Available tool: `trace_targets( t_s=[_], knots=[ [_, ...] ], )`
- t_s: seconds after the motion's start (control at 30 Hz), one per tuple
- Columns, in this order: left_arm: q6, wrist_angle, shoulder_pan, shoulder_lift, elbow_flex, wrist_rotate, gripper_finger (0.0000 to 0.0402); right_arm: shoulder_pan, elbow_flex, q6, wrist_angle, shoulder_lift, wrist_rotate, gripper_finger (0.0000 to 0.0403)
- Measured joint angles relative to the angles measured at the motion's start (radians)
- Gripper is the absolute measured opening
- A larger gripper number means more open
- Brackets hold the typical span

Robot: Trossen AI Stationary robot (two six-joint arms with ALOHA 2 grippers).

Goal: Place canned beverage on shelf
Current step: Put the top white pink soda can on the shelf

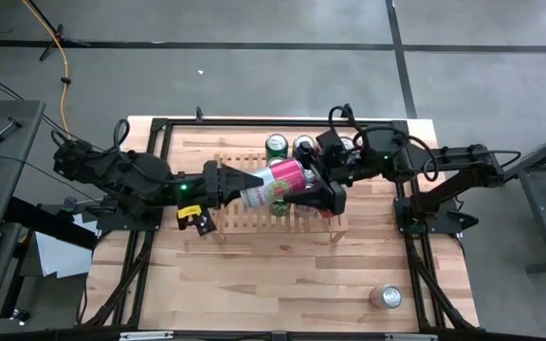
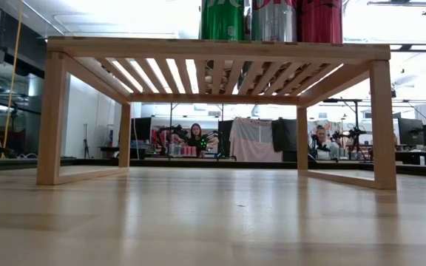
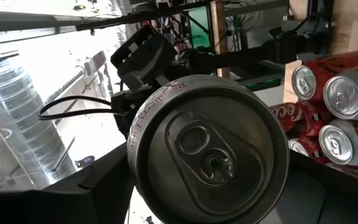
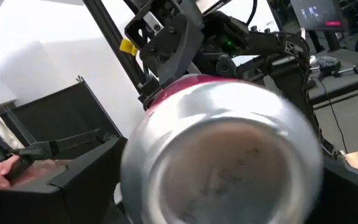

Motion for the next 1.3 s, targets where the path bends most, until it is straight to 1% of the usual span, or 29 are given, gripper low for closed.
trace_targets(
  t_s=[0.13,0.3,0.33,0.57,0.67,0.87,0.93,1.03,1.1,1.17,1.3],
  knots=[
    [-0.026,0.001,0.000,0.000,0.000,0.006,0.0285,0.000,0.000,0.000,0.012,0.000,0.000,0.0360],
    [-0.048,0.004,0.000,0.000,0.000,0.015,0.0285,-0.001,-0.001,-0.004,0.046,-0.002,-0.006,0.0290],
    [-0.048,0.004,0.000,0.000,0.000,0.018,0.0287,-0.001,-0.001,-0.004,0.045,-0.002,-0.007,0.0282],
    [-0.054,0.004,0.000,0.000,0.000,0.021,0.0317,-0.001,-0.001,-0.005,0.045,-0.002,-0.010,0.0282],
    [-0.092,0.001,-0.001,0.000,0.000,0.012,0.0326,-0.001,-0.001,0.000,0.045,-0.002,-0.018,0.0282],
    [-0.228,-0.004,-0.022,-0.010,0.000,-0.080,0.0329,-0.003,-0.001,-0.033,0.050,-0.003,-0.008,0.0282],
    [-0.280,-0.013,-0.035,-0.026,-0.001,-0.137,0.0329,-0.009,-0.001,-0.044,0.053,-0.007,-0.032,0.0282],
    [-0.379,-0.010,-0.055,-0.064,0.003,-0.207,0.0330,-0.013,-0.001,-0.048,0.060,-0.016,-0.051,0.0282],
    [-0.489,-0.024,-0.064,-0.083,0.002,-0.246,0.0330,-0.013,-0.001,-0.058,0.071,-0.018,-0.050,0.0282],
    [-0.654,-0.052,-0.064,-0.109,-0.001,-0.279,0.0330,-0.014,-0.001,-0.072,0.077,-0.020,-0.042,0.0282],
    [-1.103,-0.124,-0.048,-0.202,-0.001,-0.292,0.0331,-0.028,-0.001,-0.132,0.132,-0.023,-0.036,0.0282]
  ],
)
